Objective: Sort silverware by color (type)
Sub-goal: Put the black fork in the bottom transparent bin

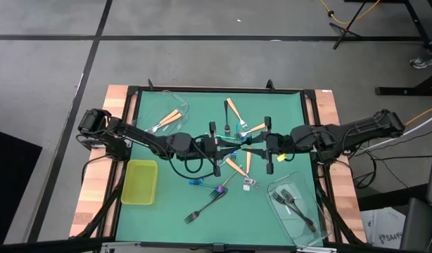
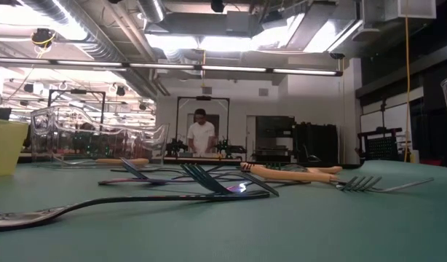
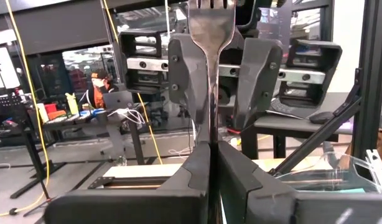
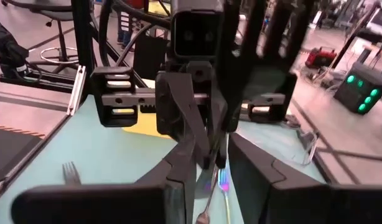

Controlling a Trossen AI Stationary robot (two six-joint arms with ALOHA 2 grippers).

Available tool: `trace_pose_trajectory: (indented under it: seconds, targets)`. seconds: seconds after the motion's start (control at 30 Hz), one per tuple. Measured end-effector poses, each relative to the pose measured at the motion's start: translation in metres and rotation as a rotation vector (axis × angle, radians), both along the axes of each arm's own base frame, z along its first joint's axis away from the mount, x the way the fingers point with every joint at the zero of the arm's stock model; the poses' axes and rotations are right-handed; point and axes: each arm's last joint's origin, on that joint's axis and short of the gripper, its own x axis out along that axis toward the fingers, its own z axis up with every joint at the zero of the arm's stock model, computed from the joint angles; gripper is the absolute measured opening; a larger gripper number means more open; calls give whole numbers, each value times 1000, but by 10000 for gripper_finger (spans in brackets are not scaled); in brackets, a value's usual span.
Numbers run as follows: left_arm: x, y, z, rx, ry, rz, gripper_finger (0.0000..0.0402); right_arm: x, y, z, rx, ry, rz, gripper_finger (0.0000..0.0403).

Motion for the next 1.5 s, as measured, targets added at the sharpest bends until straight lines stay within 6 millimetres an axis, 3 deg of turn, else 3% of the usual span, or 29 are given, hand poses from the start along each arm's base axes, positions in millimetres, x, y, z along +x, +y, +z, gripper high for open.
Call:
trace_pose_trajectory:
  seconds: [0.7, 1.07, 1.5]
  targets:
    - [0, 0, 0, 0, 4, 3, 11, 8, 2, 0, -49, -45, 9, 84]
    - [0, 0, -1, 2, 11, 7, 12, 8, 2, 0, -48, -45, 9, 7]
    - [0, 1, -1, 2, 12, 12, 12, 8, 2, 0, -45, -44, 8, 4]
